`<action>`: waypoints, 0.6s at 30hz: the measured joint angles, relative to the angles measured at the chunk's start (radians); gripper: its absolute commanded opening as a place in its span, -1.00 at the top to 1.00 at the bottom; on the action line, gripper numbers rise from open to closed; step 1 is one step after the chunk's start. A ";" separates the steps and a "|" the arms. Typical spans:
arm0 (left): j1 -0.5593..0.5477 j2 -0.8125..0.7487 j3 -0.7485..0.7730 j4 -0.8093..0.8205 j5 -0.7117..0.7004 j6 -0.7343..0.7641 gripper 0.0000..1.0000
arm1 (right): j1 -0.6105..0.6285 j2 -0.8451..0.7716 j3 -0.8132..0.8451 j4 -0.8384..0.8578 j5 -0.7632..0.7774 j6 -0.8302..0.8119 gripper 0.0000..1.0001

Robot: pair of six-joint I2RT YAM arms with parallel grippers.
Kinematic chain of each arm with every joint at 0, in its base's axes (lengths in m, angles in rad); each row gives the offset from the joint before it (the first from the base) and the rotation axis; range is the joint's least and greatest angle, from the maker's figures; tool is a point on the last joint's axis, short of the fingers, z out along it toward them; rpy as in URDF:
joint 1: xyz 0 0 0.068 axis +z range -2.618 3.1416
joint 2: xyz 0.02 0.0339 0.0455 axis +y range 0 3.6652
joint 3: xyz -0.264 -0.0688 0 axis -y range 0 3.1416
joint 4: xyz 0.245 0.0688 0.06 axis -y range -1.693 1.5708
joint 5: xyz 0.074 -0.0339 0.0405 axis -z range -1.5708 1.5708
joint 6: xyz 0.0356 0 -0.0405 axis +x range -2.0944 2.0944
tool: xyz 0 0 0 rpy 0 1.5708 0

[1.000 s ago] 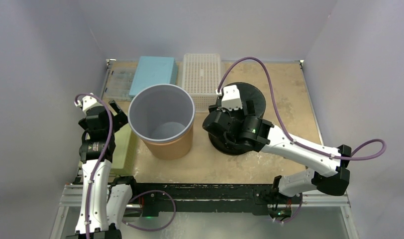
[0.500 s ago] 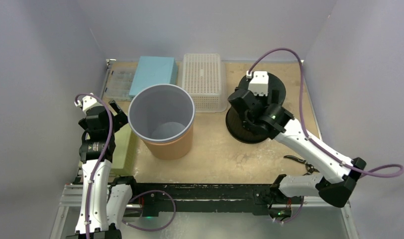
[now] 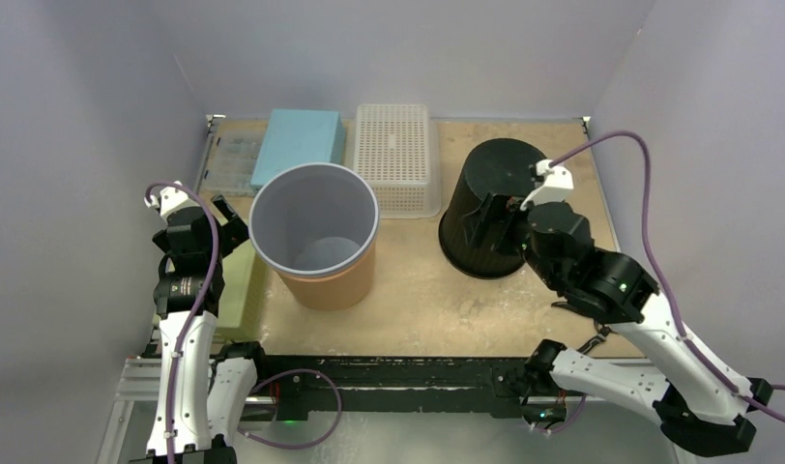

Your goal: Turn the large container upside down

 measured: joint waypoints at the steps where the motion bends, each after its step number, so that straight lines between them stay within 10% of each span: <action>1: 0.000 0.000 0.000 0.000 0.001 0.000 -0.97 | 0.000 -0.007 -0.029 0.003 -0.026 0.028 -0.94; 18: 0.000 0.000 -0.006 0.001 0.003 0.000 -0.97 | 0.000 0.101 -0.246 -0.040 0.062 0.398 -0.97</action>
